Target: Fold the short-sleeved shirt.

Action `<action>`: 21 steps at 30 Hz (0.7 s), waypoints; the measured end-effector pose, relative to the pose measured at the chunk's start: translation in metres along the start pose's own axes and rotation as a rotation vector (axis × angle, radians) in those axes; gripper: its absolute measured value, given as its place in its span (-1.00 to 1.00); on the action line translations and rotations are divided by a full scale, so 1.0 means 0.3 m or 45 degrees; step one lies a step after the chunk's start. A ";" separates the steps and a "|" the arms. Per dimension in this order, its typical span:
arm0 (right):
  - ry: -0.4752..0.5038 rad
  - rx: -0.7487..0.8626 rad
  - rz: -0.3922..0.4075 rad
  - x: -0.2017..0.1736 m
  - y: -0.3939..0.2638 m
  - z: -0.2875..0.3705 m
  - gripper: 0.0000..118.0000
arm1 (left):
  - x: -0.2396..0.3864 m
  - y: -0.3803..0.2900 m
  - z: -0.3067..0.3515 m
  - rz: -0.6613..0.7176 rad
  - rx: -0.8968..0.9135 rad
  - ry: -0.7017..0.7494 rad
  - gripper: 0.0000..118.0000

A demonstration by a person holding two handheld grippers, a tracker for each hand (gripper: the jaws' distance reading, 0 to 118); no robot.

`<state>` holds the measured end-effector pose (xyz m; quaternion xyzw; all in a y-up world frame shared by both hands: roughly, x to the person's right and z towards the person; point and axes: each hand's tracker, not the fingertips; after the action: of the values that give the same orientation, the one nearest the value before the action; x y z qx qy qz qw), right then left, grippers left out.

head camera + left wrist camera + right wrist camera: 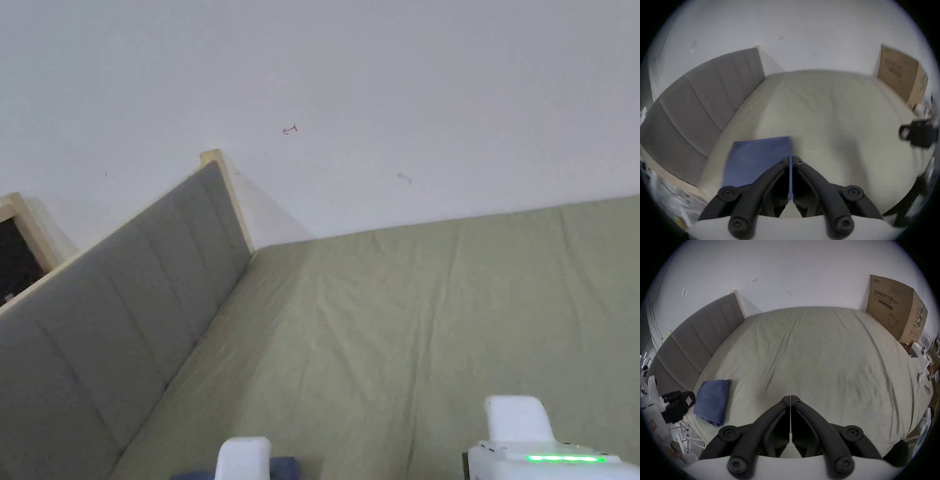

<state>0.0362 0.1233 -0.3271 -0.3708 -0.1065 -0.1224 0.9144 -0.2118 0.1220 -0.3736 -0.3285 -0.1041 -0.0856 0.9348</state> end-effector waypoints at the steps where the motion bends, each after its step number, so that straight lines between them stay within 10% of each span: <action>1: 0.017 0.026 -0.017 0.046 0.013 0.028 -1.00 | 0.057 0.008 0.025 0.075 0.036 -0.042 -0.95; 19: -0.142 0.694 0.020 0.701 0.228 0.669 -1.00 | 0.814 0.295 0.466 0.125 0.641 -0.295 -0.93; 21: -0.135 0.753 0.041 0.716 0.231 0.706 -0.69 | 0.838 0.314 0.493 0.133 0.695 -0.274 -0.59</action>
<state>0.2387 0.2896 -0.1621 -0.0961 -0.1794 -0.0521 0.9777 0.0317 0.2649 -0.2540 -0.0772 -0.2049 0.0292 0.9753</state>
